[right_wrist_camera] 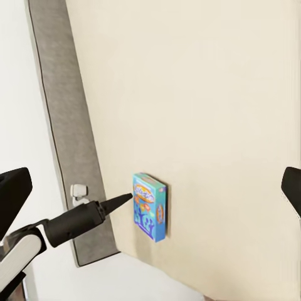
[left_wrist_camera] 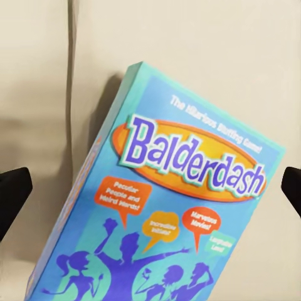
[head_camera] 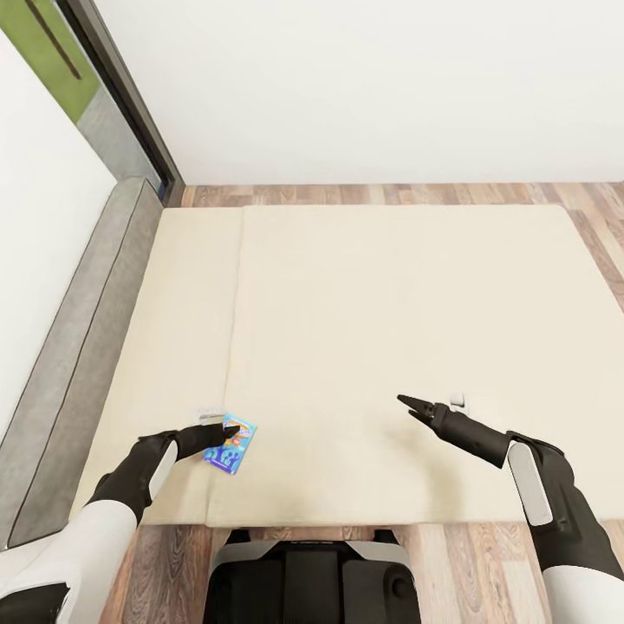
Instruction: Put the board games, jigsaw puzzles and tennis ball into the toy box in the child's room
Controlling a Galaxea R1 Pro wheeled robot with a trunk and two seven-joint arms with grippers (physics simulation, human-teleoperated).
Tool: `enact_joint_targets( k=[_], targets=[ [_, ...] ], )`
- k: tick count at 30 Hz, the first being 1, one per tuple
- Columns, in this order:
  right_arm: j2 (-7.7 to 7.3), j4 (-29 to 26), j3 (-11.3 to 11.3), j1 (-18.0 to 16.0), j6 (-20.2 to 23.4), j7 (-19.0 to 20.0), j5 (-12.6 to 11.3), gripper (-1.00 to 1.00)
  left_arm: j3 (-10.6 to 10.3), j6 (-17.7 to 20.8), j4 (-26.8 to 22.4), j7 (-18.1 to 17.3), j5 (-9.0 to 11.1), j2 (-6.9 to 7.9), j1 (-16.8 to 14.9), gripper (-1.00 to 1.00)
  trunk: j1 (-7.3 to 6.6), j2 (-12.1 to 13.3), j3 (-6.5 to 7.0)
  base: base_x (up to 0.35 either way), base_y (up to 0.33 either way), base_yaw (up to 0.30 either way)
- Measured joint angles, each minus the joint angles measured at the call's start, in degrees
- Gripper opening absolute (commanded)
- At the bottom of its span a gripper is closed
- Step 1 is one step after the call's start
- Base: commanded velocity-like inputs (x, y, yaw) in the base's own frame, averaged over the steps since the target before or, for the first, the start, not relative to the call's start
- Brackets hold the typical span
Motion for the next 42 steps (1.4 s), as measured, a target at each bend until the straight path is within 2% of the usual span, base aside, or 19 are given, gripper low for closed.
enact_joint_targets(
  k=[11, 27, 42],
  targets=[
    [0.05, 0.06, 0.02, 0.0, -2.17, -0.01, 0.07, 1.0, 0.0, 0.03, 0.0, 0.01, 0.0, -0.04, -0.02, 1.0, 0.0, 0.0, -0.05, 0.0, 0.0, 0.0],
    [0.06, 0.22, 0.03, 0.0, -2.43, -0.02, 0.09, 1.0, -0.01, -0.02, -0.01, 0.01, 0.0, 0.01, -0.02, 1.0, 0.0, 0.0, -0.06, 0.0, 0.0, 0.0],
    [0.06, -0.05, -0.04, 0.0, -2.38, 0.11, 0.09, 1.0, -0.04, -2.21, 0.07, 0.03, -0.15, -0.06, -0.02, 1.0, 0.0, 0.0, -0.31, 0.0, 0.0, 0.0]
  ],
)
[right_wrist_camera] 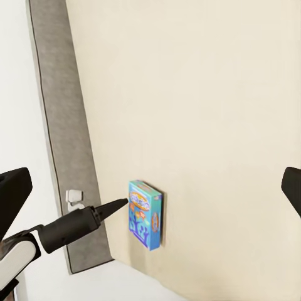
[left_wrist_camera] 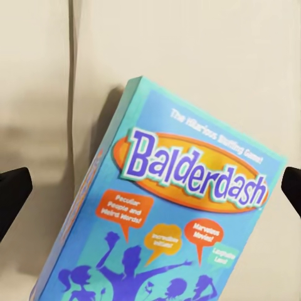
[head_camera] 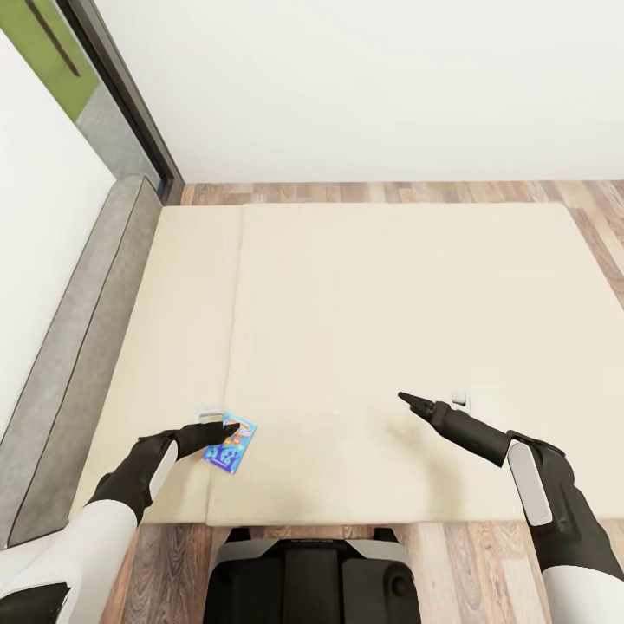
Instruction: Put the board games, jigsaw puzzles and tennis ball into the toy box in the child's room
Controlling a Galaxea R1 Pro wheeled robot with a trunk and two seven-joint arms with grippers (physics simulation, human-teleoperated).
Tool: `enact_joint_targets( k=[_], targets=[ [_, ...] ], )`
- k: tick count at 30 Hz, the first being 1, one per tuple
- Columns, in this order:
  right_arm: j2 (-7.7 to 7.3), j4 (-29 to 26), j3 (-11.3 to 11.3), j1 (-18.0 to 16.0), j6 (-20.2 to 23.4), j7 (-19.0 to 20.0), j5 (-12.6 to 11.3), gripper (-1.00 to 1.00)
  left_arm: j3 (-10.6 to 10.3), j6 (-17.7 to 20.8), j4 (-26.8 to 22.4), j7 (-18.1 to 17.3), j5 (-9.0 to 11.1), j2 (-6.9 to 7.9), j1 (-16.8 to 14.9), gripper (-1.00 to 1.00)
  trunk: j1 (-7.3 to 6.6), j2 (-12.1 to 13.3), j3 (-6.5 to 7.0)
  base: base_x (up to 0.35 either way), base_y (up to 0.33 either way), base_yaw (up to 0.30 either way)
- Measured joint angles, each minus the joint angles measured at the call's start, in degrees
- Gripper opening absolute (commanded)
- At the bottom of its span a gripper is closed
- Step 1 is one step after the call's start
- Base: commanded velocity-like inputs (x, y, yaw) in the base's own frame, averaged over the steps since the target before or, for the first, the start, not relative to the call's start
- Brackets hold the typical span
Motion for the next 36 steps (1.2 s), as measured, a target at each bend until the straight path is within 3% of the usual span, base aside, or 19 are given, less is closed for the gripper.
enact_joint_targets(
  k=[23, 36],
  targets=[
    [0.0, 0.07, 0.15, 0.0, 0.04, -0.1, 0.0, 1.0, -0.15, -0.17, 0.02, -0.08, -0.01, 0.08, 0.0, 1.0, 0.0, 0.0, -1.99, 0.0, 0.0, 0.0],
    [0.0, 0.01, 0.15, 0.0, 0.01, -0.11, -0.01, 1.0, -0.18, -0.15, 0.02, -0.16, -0.01, 0.13, 0.0, 1.0, 0.0, 0.0, -2.35, 0.0, 0.0, 0.0]
  ],
)
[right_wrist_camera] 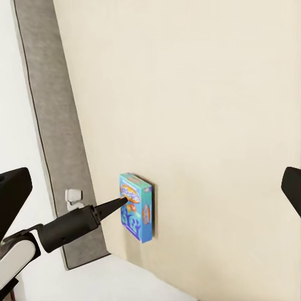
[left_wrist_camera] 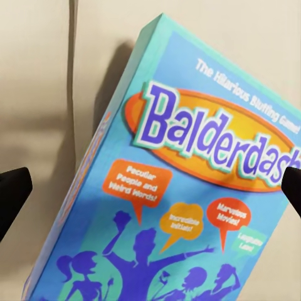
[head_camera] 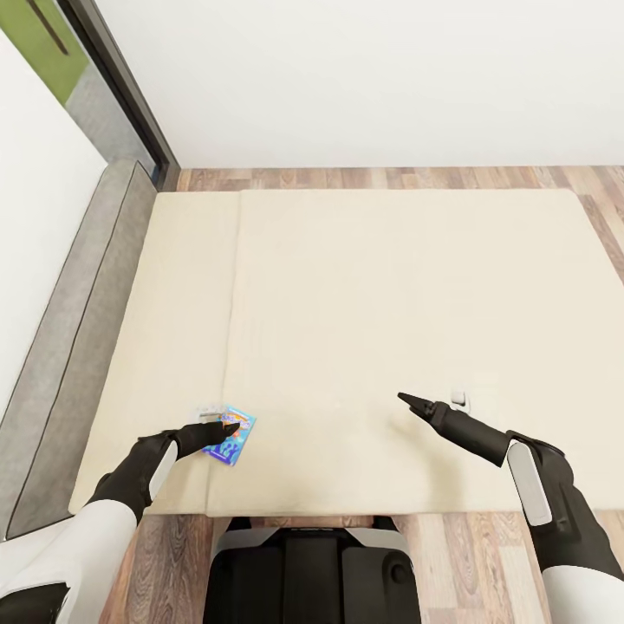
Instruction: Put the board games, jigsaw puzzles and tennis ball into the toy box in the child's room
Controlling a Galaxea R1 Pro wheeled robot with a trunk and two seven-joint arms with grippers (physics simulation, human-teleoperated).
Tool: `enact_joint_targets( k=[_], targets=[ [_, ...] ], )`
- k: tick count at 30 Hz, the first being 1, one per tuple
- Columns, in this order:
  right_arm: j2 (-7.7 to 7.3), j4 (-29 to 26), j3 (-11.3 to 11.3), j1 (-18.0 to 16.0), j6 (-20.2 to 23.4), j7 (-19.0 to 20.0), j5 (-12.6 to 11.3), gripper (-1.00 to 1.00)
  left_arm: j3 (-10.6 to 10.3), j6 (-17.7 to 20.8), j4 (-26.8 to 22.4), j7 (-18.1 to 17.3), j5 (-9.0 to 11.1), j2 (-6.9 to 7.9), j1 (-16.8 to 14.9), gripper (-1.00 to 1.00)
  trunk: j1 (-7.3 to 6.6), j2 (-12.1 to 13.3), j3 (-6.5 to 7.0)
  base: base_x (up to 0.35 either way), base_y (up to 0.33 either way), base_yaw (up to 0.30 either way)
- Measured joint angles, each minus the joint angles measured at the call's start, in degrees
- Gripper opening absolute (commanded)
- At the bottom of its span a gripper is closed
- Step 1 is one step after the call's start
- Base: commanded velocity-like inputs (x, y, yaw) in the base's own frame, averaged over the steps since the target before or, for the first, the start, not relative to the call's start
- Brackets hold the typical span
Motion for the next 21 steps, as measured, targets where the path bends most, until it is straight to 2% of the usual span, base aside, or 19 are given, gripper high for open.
enact_joint_targets(
  k=[21],
  targets=[
    [0.0, 0.07, 0.0, 0.0, 0.04, 0.0, 0.0, 1.0, -0.14, -0.07, 0.0, -0.35, 0.07, 0.07, 0.0, 1.0, 0.0, 0.0, -0.14, 0.0, 0.0, 0.0]
  ],
)
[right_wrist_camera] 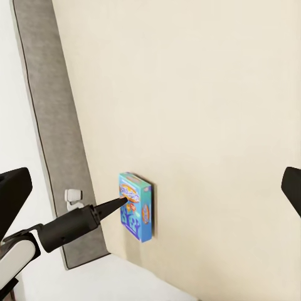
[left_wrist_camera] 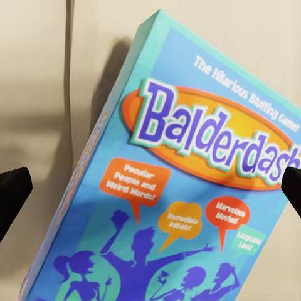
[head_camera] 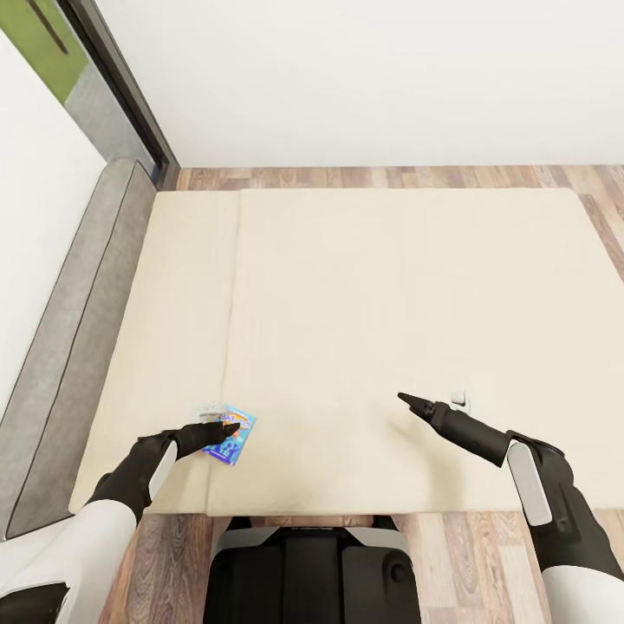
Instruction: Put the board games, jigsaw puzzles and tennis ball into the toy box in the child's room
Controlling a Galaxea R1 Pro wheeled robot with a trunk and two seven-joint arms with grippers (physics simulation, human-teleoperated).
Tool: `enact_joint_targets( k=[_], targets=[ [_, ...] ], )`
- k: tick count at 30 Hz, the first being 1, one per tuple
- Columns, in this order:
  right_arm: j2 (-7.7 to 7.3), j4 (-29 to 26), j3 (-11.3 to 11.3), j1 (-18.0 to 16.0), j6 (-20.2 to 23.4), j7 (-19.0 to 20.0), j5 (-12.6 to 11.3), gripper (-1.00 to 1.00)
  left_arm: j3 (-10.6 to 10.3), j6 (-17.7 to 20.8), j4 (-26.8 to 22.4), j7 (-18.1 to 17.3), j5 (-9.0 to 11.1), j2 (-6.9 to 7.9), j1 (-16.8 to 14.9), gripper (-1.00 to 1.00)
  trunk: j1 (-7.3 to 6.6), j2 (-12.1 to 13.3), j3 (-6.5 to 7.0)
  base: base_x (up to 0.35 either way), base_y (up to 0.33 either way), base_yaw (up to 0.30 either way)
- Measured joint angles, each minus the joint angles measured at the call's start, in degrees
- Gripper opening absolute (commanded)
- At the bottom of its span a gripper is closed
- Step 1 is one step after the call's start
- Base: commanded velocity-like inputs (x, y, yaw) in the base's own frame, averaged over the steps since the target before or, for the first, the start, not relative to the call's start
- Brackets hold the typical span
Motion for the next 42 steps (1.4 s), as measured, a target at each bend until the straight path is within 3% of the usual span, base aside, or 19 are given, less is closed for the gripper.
enact_joint_targets(
  k=[31, 42],
  targets=[
    [-0.06, -0.09, -0.16, 0.0, 0.01, 0.09, 0.0, 1.0, 0.03, 0.03, 0.0, -0.02, 0.0, 0.06, 0.0, 1.0, 0.0, 0.0, -0.23, 0.0, -0.003, 0.0],
    [-0.01, -0.12, -0.19, 0.01, 0.01, 0.08, 0.02, 1.0, 0.0, 0.02, 0.03, -0.01, -0.03, -0.06, -0.01, 1.0, 0.0, 0.0, -0.23, 0.0, -0.208, 0.0]
  ],
)
